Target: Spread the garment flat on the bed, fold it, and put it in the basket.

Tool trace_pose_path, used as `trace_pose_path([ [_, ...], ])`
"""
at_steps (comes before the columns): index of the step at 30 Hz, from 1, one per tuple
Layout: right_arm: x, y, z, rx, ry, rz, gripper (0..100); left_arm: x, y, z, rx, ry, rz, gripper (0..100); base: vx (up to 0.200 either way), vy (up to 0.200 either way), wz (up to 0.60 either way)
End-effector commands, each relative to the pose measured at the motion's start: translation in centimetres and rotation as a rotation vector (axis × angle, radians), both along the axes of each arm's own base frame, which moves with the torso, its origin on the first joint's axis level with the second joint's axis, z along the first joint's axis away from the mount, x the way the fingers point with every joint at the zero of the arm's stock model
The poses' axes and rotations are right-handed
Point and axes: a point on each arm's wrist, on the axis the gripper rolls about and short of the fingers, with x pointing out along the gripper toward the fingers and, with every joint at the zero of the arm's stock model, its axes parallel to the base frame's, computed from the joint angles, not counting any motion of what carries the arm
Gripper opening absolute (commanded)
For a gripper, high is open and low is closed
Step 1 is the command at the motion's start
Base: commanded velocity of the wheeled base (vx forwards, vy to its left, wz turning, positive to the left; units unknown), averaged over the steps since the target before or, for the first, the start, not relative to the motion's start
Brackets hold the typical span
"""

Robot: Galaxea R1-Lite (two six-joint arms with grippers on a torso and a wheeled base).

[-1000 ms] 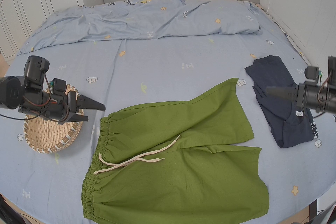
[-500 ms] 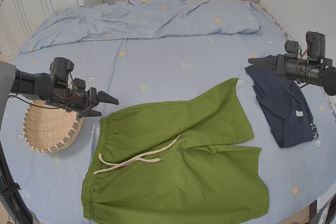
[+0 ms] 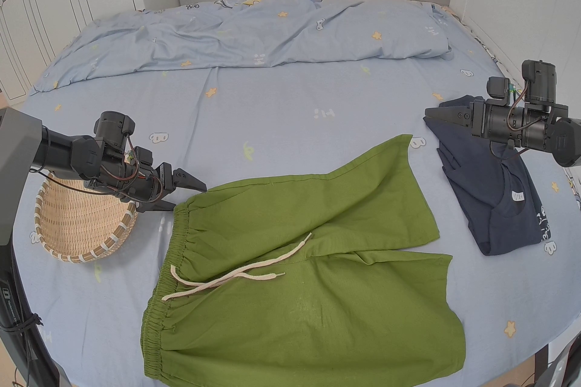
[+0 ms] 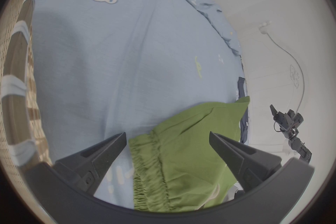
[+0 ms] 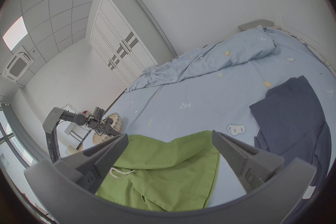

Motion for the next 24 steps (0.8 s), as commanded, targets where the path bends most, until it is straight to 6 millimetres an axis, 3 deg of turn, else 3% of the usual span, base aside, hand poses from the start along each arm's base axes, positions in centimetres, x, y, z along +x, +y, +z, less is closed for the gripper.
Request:
trace_pose_path([
  [1,0.0,0.1,-0.1,0.000,0.002,0.002,100,0.3,0.3,-0.4,0.011,0.005,0.017,100,0.000,0.000,0.00],
  [20,0.0,-0.1,0.0,0.000,0.002,-0.001,100,0.4,-0.4,-1.5,0.012,0.040,0.001,100,0.000,0.000,0.00],
  [21,0.0,-0.1,0.0,0.000,0.002,-0.001,100,0.4,-0.4,-1.5,0.012,0.040,0.001,0,0.000,0.000,0.00],
  [24,0.2,0.0,-0.1,0.000,0.005,0.000,100,0.4,-0.4,-1.5,0.012,0.039,0.002,0,0.000,0.000,0.00],
])
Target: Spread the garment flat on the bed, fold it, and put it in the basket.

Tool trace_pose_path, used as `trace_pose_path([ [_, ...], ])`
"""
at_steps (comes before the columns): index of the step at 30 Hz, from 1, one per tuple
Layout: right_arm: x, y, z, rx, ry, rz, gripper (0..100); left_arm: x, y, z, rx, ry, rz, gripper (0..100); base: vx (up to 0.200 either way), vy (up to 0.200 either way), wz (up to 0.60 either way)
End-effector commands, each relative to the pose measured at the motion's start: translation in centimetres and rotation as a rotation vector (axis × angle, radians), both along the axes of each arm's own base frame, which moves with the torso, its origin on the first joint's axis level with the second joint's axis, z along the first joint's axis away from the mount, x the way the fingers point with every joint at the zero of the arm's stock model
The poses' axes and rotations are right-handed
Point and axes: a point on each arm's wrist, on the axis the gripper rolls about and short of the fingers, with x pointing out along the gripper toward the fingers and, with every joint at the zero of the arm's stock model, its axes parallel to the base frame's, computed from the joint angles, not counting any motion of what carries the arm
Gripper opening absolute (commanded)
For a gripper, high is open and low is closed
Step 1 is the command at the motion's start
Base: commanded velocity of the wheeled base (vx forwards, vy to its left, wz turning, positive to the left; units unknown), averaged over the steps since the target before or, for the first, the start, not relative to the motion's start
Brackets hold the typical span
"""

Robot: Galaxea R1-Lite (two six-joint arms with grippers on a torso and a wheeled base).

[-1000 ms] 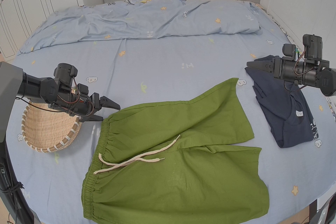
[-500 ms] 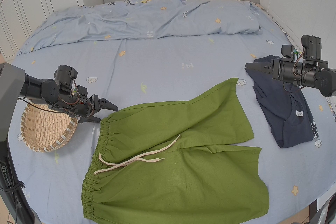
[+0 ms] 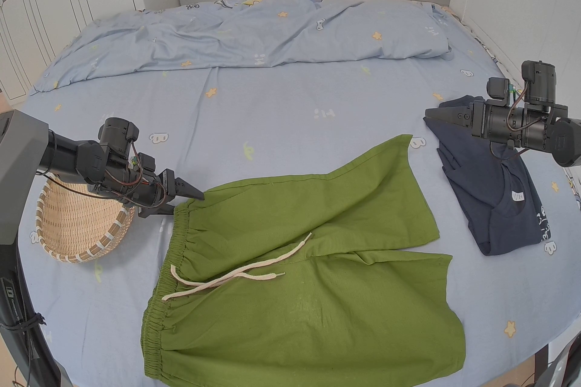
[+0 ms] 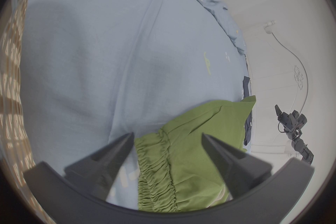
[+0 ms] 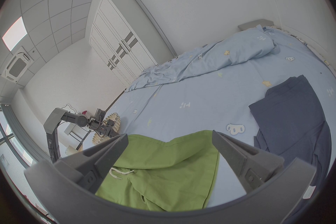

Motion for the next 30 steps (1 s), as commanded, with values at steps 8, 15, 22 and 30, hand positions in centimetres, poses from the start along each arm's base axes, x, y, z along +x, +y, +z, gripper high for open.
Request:
trace_pose_path([
  [8,0.5,0.0,-0.4,0.000,0.009,0.002,100,0.2,0.4,0.2,-0.002,-0.010,0.011,0,0.000,0.000,0.00],
  [15,2.4,0.0,-2.4,-0.003,0.054,-0.001,100,0.5,1.0,1.1,-0.008,-0.065,0.033,0,0.000,0.000,0.00],
  [22,6.0,0.3,-6.7,-0.013,0.109,0.004,100,0.7,1.1,1.2,-0.015,-0.085,0.045,0,0.000,0.000,0.00],
  [30,8.6,-0.2,-7.9,-0.018,0.067,-0.006,100,0.5,0.7,1.1,-0.016,-0.080,0.036,0,0.000,0.000,0.00],
])
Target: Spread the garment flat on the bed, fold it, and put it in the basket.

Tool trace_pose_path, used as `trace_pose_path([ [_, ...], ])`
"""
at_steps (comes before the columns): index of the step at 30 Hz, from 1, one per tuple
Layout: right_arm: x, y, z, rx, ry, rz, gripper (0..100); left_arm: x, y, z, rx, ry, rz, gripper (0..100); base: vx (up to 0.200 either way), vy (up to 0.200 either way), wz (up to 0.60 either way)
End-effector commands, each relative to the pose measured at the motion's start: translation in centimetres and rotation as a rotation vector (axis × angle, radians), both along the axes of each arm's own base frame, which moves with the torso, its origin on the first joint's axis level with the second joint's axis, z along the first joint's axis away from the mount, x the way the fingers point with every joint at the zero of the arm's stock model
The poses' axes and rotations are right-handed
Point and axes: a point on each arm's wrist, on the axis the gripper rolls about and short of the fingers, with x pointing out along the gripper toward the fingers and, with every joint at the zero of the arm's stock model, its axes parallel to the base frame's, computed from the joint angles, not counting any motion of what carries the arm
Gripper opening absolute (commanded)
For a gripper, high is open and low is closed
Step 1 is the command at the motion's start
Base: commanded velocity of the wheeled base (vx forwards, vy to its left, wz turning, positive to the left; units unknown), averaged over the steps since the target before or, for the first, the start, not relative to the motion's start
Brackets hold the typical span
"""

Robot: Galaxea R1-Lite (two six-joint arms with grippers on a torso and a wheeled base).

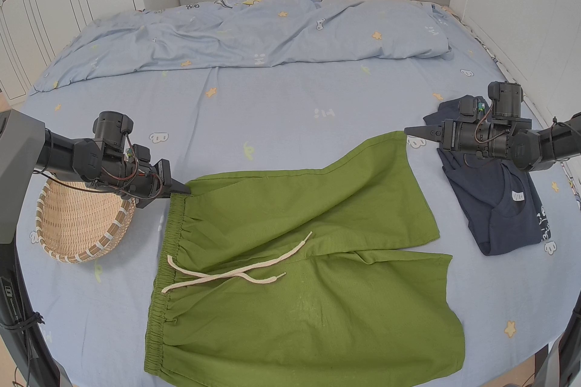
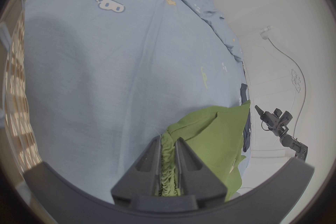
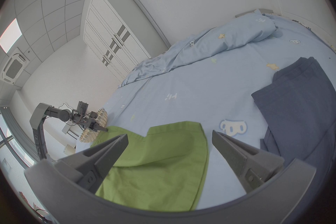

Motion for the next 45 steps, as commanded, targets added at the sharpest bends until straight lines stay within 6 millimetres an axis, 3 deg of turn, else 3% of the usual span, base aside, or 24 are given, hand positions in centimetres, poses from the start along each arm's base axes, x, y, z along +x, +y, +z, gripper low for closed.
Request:
trace_pose_path([
  [1,2.4,-0.8,-2.3,-0.006,0.006,-0.013,100,-0.2,-0.3,0.1,0.001,-0.001,-0.007,0,0.000,0.000,0.00],
  [8,4.8,-1.4,-3.8,0.010,-0.021,0.010,100,-0.2,-0.3,0.1,0.001,0.001,-0.007,0,0.000,0.000,0.00],
  [20,5.8,-0.2,-4.6,0.040,-0.042,0.092,100,-0.2,-0.3,-0.1,0.001,0.005,-0.007,0,0.000,0.000,0.00],
  [45,7.0,0.1,-5.9,0.044,-0.062,0.101,100,-0.2,-0.3,-0.1,0.002,0.006,-0.010,0,0.000,0.000,0.00],
])
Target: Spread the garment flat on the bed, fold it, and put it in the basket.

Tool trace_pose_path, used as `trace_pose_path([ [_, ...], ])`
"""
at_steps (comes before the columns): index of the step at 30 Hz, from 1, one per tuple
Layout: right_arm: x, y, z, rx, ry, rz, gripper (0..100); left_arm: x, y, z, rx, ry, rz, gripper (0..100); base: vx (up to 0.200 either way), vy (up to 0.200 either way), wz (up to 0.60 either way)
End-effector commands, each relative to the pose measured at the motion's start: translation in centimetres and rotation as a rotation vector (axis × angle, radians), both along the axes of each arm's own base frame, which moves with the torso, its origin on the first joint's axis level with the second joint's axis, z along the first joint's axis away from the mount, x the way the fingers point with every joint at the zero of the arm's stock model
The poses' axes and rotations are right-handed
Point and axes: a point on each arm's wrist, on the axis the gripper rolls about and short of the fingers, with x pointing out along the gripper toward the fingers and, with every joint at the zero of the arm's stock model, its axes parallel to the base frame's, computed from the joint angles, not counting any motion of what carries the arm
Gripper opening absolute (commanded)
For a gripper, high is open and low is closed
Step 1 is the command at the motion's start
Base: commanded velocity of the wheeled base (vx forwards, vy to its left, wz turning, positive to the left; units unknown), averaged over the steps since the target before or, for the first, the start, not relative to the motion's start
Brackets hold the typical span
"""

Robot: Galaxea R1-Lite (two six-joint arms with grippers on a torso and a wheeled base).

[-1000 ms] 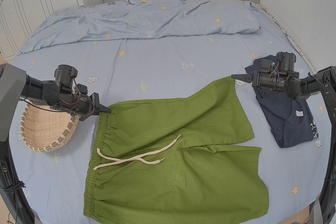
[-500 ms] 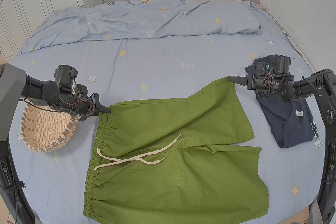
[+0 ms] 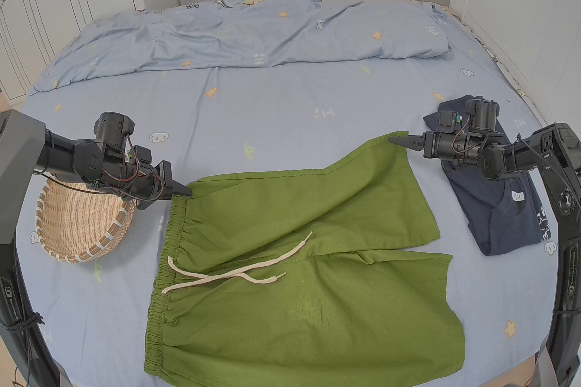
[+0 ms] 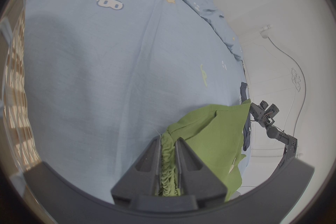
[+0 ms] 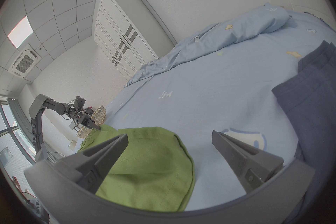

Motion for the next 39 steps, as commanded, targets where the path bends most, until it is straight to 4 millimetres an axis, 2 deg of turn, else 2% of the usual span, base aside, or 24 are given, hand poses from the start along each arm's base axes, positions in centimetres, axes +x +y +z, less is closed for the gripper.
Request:
trace_pose_path([
  [1,0.2,0.1,-0.3,0.000,0.004,0.002,100,0.0,0.0,0.0,0.000,0.000,0.000,0,0.000,0.000,0.00],
  [3,0.3,0.1,-0.4,0.001,0.002,0.003,100,0.1,0.0,-0.2,0.000,0.004,-0.001,0,0.000,0.000,0.00],
  [4,0.4,0.1,-0.5,0.002,0.003,0.003,0,0.1,0.0,-0.2,0.000,0.004,-0.001,0,0.000,0.000,0.00],
  [20,0.4,-0.2,-0.3,0.006,0.001,-0.006,0,0.1,0.0,-0.1,0.002,-0.001,0.002,0,0.000,0.000,0.00],
  [31,-0.7,-2.2,3.2,0.040,-0.023,-0.057,0,0.8,0.4,1.2,-0.001,-0.105,0.014,0,0.000,0.000,0.00],
  [39,-0.7,-2.1,3.5,0.041,-0.021,-0.069,0,1.3,0.8,1.4,-0.004,-0.167,0.026,0,0.000,0.000,0.00],
])
